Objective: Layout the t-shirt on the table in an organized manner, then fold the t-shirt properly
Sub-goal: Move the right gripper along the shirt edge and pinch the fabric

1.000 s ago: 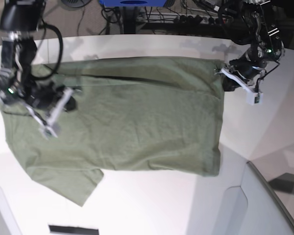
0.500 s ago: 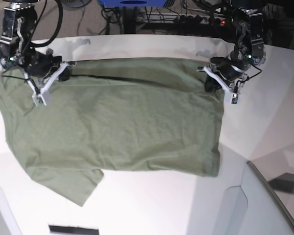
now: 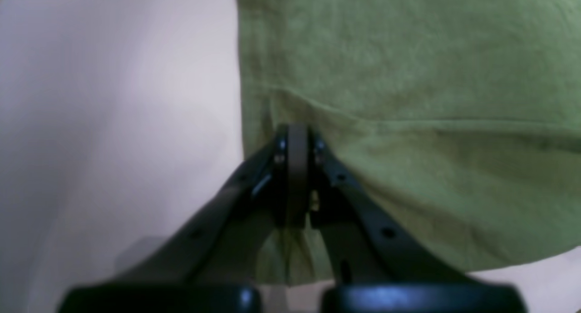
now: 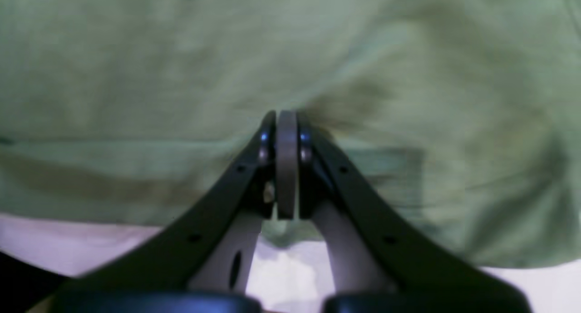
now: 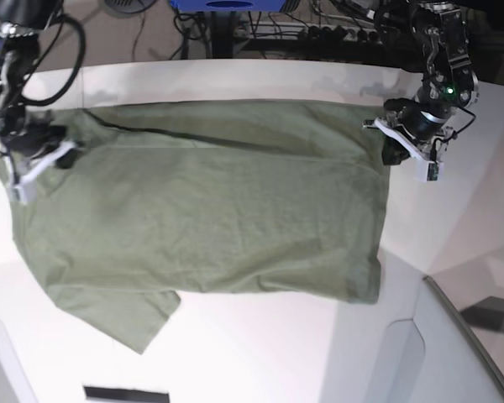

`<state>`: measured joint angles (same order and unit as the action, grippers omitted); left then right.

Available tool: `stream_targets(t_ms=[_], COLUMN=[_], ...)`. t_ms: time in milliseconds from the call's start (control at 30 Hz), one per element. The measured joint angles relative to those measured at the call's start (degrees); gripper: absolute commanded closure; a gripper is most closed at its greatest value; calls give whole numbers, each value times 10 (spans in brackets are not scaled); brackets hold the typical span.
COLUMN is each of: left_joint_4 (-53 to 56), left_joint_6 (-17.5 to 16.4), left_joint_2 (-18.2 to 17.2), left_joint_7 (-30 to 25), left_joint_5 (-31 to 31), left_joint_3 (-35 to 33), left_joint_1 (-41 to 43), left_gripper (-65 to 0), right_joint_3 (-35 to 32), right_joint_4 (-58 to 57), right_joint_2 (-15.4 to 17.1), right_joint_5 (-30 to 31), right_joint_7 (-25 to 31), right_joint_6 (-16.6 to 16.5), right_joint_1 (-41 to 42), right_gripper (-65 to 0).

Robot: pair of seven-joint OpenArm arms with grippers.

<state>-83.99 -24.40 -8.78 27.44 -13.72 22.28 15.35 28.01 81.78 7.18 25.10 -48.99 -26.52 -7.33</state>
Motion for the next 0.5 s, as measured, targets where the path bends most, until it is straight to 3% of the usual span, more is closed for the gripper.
stream_targets(t_ms=[100, 267, 500], left_joint_4=[20, 63, 54], left_joint_6=[0, 0, 0], left_joint_2=[-1, 0, -1], left_joint_7=[-3, -4, -5], left_joint_5=[0, 2, 1], left_joint_3=[-5, -3, -1], left_joint_1=[-3, -4, -4], left_gripper=[0, 0, 0], right_joint_3=[12, 14, 14], right_joint_4=[-57, -126, -171], right_joint_2=[26, 55, 58], right_joint_5=[-4, 0, 0], right_joint_7=[2, 64, 77], right_joint_6=[0, 1, 2], right_joint_1=[29, 39, 47], right_gripper=[0, 0, 0])
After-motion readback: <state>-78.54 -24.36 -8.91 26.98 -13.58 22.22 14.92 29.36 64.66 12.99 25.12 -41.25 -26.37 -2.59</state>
